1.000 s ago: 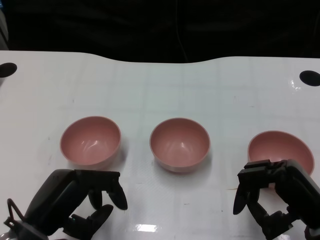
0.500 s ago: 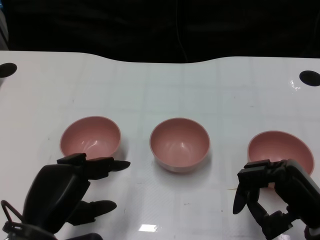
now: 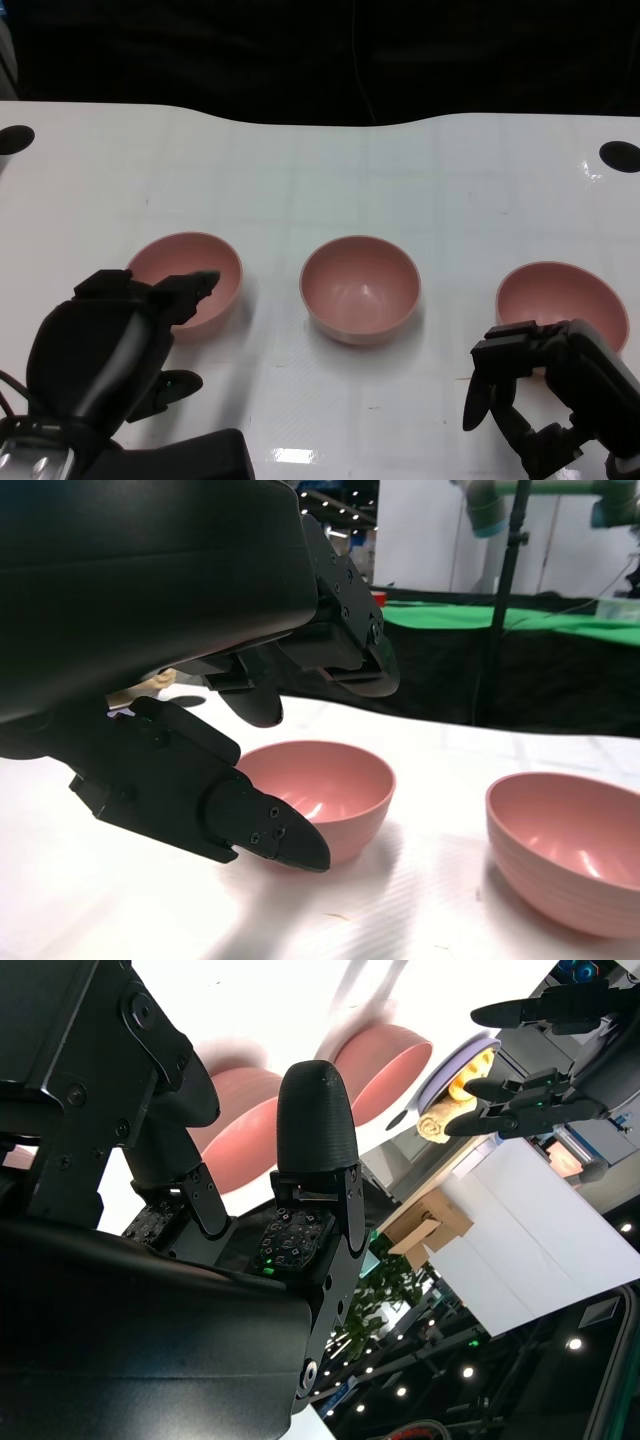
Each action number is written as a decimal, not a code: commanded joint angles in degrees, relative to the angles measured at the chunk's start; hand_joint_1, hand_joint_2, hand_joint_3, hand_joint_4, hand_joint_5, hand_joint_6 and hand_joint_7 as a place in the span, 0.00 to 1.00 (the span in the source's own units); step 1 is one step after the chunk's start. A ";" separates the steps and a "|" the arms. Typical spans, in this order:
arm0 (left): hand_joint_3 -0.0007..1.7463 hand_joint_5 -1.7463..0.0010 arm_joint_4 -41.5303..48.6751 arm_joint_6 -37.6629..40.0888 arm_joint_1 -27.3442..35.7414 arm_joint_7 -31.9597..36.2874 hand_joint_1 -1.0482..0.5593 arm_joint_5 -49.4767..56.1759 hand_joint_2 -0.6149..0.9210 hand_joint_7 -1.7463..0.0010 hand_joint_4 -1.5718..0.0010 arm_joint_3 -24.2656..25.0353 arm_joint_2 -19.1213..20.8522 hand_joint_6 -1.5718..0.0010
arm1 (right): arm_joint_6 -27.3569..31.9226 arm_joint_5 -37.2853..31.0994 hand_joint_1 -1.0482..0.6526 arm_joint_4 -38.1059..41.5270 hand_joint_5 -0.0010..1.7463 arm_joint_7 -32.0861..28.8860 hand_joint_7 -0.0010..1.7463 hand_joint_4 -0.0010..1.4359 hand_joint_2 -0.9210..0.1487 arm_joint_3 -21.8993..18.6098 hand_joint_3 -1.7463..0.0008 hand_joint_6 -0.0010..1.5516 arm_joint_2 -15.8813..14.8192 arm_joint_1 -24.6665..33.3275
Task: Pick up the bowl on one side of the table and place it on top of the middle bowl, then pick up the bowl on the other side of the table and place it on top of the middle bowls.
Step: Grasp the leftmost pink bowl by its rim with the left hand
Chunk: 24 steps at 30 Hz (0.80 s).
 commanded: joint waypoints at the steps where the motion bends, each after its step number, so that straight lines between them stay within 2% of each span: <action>1: 0.00 0.66 -1.03 1.03 -0.54 -0.74 0.35 0.24 0.97 1.00 0.80 -0.43 1.11 0.71 | -0.21 0.12 0.76 -0.01 0.89 -0.62 0.66 0.76 0.93 -0.08 0.00 0.69 -0.06 -0.75; 4: 0.00 0.68 1.74 5.96 -4.20 -4.65 0.33 3.11 0.97 1.00 0.84 -2.39 0.09 0.75 | 0.04 -0.27 0.76 -0.23 0.90 -0.96 0.66 0.76 0.93 -0.04 0.00 0.70 0.28 -0.66; 8: 0.00 0.70 1.99 8.27 -5.14 -5.59 0.32 3.56 0.97 1.00 0.84 -3.53 0.23 0.76 | 0.08 -0.45 0.75 -0.29 0.90 -1.09 0.66 0.76 0.93 -0.07 0.00 0.70 0.38 -0.64; 9: 0.00 0.70 4.94 10.10 -7.33 -6.06 0.32 5.29 0.97 1.00 0.84 -4.81 -0.27 0.77 | 0.12 -0.42 0.75 -0.49 0.90 -1.00 0.66 0.76 0.93 0.00 0.00 0.70 0.35 -0.53; 13: 0.00 0.79 13.57 15.56 -13.73 -7.91 0.29 9.16 0.99 1.00 0.79 -8.50 -1.32 0.77 | 0.21 -0.62 0.76 -0.92 0.91 -1.06 0.66 0.76 0.94 0.06 0.00 0.70 0.16 -0.33; 17: 0.00 0.83 18.86 17.39 -16.99 -7.25 0.30 8.45 1.00 0.99 0.75 -10.35 -1.48 0.75 | 0.51 -0.37 0.76 -1.24 0.90 -0.85 0.66 0.75 0.93 0.17 0.00 0.70 0.08 -0.22; 24: 0.04 0.86 28.69 20.53 -22.25 -8.25 0.32 6.59 1.00 0.99 0.71 -13.03 -1.72 0.74 | 1.08 -0.34 0.76 -1.81 0.89 -0.73 0.67 0.75 0.93 0.33 0.00 0.69 -0.02 0.09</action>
